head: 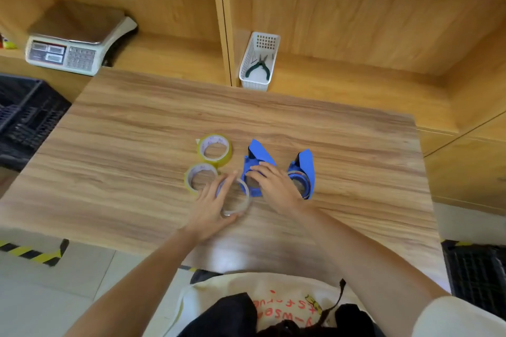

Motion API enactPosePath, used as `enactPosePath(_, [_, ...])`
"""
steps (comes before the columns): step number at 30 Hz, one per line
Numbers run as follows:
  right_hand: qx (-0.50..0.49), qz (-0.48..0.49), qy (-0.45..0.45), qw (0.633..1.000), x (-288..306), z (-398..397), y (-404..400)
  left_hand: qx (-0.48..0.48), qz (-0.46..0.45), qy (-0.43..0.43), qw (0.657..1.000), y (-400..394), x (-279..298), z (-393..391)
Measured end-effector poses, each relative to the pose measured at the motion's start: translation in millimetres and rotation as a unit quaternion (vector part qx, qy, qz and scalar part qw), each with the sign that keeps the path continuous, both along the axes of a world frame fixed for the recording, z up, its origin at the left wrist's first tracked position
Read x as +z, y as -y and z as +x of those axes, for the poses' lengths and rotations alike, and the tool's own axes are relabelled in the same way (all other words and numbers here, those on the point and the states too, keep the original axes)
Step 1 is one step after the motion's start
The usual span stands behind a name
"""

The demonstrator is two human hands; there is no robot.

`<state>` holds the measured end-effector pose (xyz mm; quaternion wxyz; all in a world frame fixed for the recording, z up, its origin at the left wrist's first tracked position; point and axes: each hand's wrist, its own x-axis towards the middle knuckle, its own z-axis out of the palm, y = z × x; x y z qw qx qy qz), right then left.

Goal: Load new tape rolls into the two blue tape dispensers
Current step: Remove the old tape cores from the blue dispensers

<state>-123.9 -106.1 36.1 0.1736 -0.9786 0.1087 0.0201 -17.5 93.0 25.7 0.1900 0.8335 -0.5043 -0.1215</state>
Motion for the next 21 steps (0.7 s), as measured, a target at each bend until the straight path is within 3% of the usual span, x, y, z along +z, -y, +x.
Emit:
enactPosePath(8, [0.068,0.042,-0.028,0.996,-1.1,0.8,-34.0,0.035,0.128,-0.032,0.991,-66.7,-23.0,-15.1])
enactPosePath(14, [0.046,0.047,-0.024,0.998,2.6,-9.9,-32.4,0.009,0.129,0.032,0.991,-63.1,-21.1,-21.2])
enactPosePath(21, [-0.008,0.034,-0.021,0.999,3.2,-31.4,-9.8,-0.065,0.082,0.086,0.991,-7.3,-7.4,-27.8])
